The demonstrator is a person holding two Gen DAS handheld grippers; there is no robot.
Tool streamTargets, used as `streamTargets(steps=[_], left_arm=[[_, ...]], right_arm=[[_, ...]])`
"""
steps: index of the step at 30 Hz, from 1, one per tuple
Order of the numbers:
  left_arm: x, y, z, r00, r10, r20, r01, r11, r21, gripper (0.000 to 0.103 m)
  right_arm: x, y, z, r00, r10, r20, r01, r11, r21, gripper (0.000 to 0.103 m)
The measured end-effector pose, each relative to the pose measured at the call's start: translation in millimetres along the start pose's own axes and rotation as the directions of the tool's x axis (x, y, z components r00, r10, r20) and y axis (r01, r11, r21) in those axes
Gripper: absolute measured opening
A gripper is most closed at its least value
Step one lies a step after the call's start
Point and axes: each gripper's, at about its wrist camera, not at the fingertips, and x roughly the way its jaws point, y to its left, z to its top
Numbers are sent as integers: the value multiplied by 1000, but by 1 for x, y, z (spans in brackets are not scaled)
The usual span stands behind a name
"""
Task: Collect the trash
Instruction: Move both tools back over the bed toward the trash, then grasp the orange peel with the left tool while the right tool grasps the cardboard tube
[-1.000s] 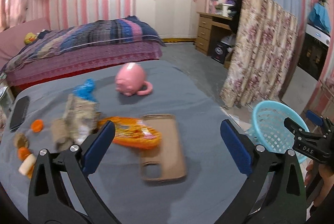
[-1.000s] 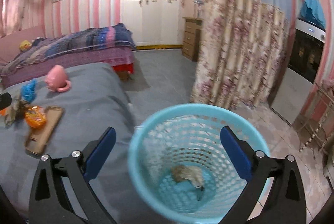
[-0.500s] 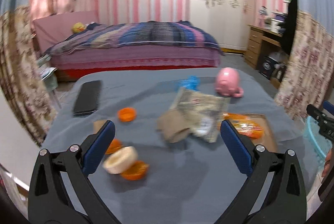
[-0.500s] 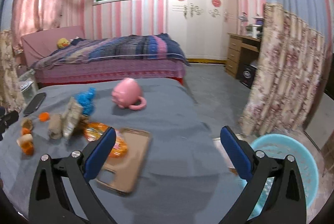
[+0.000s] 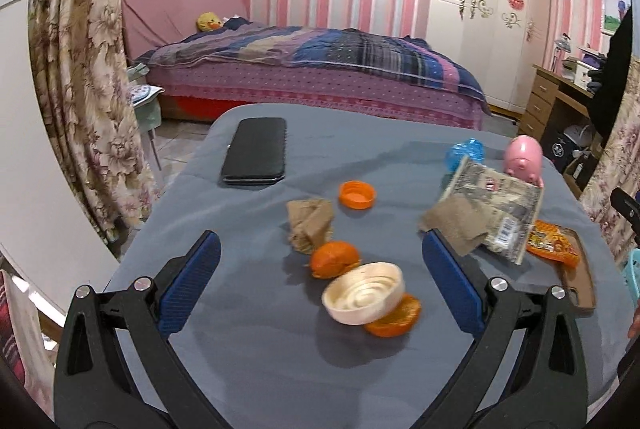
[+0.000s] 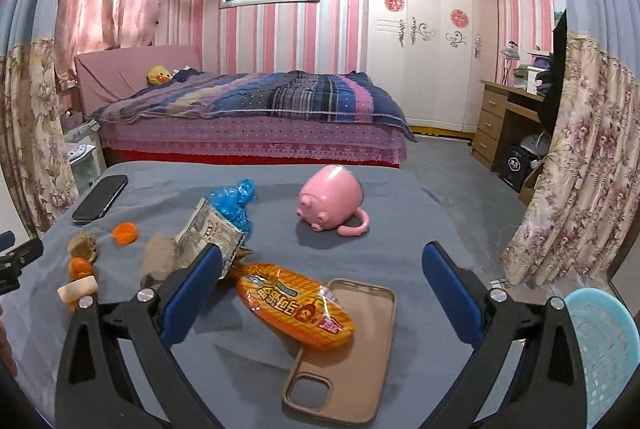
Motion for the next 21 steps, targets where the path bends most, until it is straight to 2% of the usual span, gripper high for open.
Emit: streamTargets(steps=[6, 13, 17, 20, 21], left_arm=[[13, 10, -5, 999, 0, -40, -1, 1000, -28, 98], [39, -6, -14, 993, 8, -115, -6, 1000, 23, 97], [56, -6, -13, 989, -1, -148, 3, 1000, 14, 97], [66, -4, -11, 985, -8, -173, 9, 1000, 6, 90], [69, -3, -12, 982, -15, -188, 16, 1000, 0, 83]], right_arm=[[21, -12, -9, 999, -16, -30, 16, 1000, 19, 98], [32, -29, -24, 995, -86, -56, 87, 996, 2, 99], [34, -34, -27, 995, -83, -50, 84, 996, 19, 99], [41, -34, -28, 994, -77, -71, 80, 996, 34, 99], [45, -33, -29, 993, -73, -89, 77, 996, 40, 99]])
